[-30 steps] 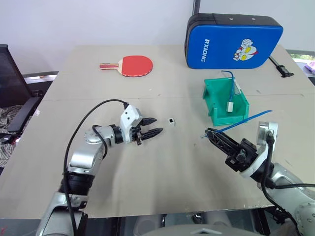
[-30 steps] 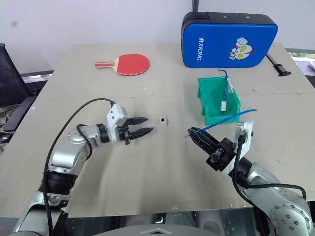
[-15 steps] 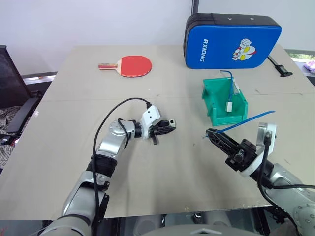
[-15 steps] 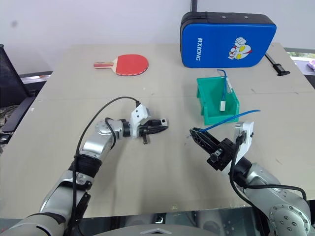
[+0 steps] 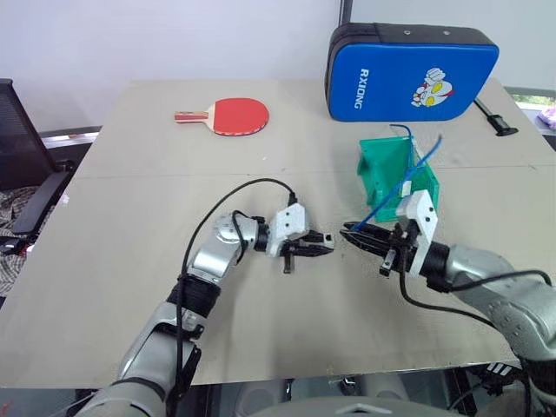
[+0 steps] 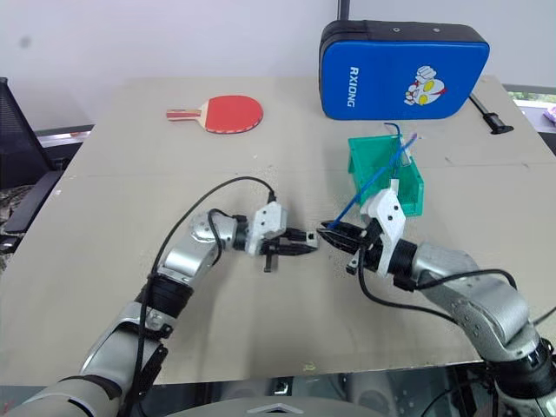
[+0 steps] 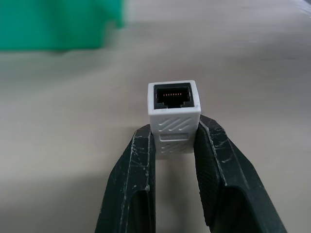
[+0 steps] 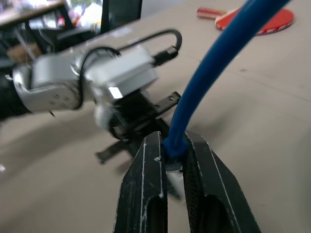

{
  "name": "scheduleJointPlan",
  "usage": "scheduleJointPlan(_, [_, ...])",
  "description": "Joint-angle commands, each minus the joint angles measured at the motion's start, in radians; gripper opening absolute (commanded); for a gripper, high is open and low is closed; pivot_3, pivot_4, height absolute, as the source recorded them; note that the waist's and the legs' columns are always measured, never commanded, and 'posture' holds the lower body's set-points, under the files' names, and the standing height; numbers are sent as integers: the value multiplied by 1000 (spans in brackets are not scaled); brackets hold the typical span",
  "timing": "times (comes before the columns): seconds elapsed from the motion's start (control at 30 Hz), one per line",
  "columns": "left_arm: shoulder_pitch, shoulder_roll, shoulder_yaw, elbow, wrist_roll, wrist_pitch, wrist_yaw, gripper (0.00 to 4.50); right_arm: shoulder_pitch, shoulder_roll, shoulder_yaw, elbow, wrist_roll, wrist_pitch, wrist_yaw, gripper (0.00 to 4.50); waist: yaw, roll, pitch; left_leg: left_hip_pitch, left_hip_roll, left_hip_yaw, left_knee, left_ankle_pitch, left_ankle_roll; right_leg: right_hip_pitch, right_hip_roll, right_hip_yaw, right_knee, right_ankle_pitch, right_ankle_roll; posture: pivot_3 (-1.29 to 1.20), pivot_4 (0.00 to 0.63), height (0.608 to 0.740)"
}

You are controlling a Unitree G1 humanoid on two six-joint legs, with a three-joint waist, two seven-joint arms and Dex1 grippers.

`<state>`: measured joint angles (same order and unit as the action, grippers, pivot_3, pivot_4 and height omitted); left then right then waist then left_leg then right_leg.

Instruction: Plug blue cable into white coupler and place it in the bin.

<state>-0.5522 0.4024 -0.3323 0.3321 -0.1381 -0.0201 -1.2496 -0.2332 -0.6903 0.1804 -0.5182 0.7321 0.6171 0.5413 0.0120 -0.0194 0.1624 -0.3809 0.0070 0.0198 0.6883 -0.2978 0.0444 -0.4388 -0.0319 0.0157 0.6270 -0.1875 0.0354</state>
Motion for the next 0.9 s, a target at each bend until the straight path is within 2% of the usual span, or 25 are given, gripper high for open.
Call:
scheduleJointPlan(0.03, [-18, 0, -10, -4, 20, -41, -14, 528, -55, -18, 41, 57, -95, -37, 108, 0, 0, 0, 0, 0, 0, 0, 0, 0, 0, 0, 0, 0, 0, 0, 0, 0, 150, 740])
scheduleJointPlan(0.27, [-27, -4, -22, 22, 31, -48, -42, 528, -148, 18, 117, 159, -229, -62, 220, 0, 0, 0, 0, 0, 0, 0, 0, 0, 0, 0, 0, 0, 0, 0, 0, 0, 150, 740])
scheduleJointPlan(0.57, [-40, -12, -16, 30, 32, -40, -38, 528, -150, 66, 150, 179, -300, -39, 278, 0, 0, 0, 0, 0, 0, -1, 0, 0, 0, 0, 0, -1, 0, 0, 0, 0, 150, 740])
scheduleJointPlan(0.9, [-49, -14, -15, 39, 36, -64, -37, 528, -161, 34, 214, 240, -408, -5, 353, 0, 0, 0, -1, 1, 0, 0, 1, 0, 0, 1, 0, -1, 1, 0, 0, 0, 150, 740])
